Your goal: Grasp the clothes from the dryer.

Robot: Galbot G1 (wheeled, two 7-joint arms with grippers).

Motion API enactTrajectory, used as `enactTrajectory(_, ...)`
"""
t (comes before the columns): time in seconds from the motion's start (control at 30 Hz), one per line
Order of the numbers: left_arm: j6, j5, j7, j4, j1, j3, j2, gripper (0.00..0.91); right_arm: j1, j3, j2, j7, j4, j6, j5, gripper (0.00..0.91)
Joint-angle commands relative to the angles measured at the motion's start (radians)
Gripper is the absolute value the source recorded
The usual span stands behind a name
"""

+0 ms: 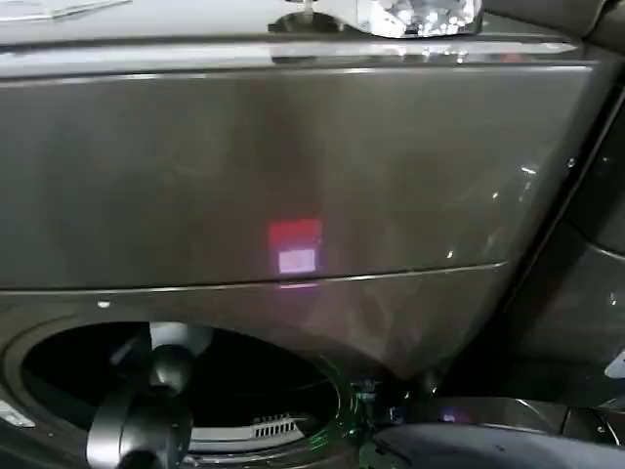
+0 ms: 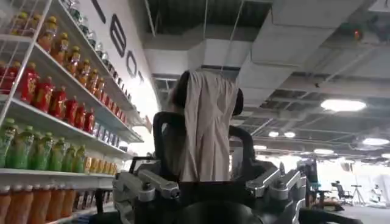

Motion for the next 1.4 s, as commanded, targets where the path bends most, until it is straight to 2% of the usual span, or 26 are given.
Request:
enactTrajectory(0.03,-0.064,-0.001,-0.064,0.057,0.002,-0.001,0.004,0.907,0.001,-0.005,0.004,0.0,-0.001,0.006,-0.003,0.907)
enactTrajectory(0.27,-0.063,0.011,-0.1,0.091,-0.011,-0.01,0.01,0.907,0.001,-0.011,0.008,0.0,-0.001,0.009,-0.005,0.907)
enactTrajectory(0.5,-0.023,-0.002,-0.12,0.102,-0.012,-0.017,0.017,0.907,-0.005,-0.011,0.015,-0.001,-0.002,0.018,-0.005,0.907)
enactTrajectory(0.53,-0.025,-0.004,-0.123,0.101,-0.012,-0.017,0.018,0.307,-0.006,-0.011,0.015,-0.001,-0.002,0.018,-0.005,0.907)
enactTrajectory(0.57,-0.033,-0.025,-0.129,0.1,-0.012,-0.017,0.019,0.125,-0.006,-0.011,0.016,-0.001,-0.002,0.019,-0.005,0.907)
enactTrajectory(0.63,-0.05,-0.037,-0.139,0.099,-0.015,-0.016,0.021,0.08,-0.008,-0.01,0.018,-0.001,-0.003,0.02,-0.005,0.907)
enactTrajectory(1.07,-0.075,-0.056,-0.135,0.12,-0.037,-0.018,0.018,0.046,-0.006,-0.008,0.021,0.0,-0.004,0.021,-0.004,0.907)
enactTrajectory(1.1,-0.078,-0.054,-0.127,0.12,-0.037,-0.02,0.019,0.0,-0.006,-0.008,0.02,0.0,-0.005,0.022,-0.004,0.907)
enactTrajectory(1.3,-0.095,-0.063,-0.092,0.099,-0.026,-0.029,0.021,0.0,-0.002,-0.013,0.021,0.0,-0.002,0.021,-0.004,0.907)
enactTrajectory(1.4,-0.081,-0.134,-0.076,0.06,-0.008,-0.026,0.022,0.0,0.0,-0.014,0.02,0.0,0.002,0.019,-0.004,0.907)
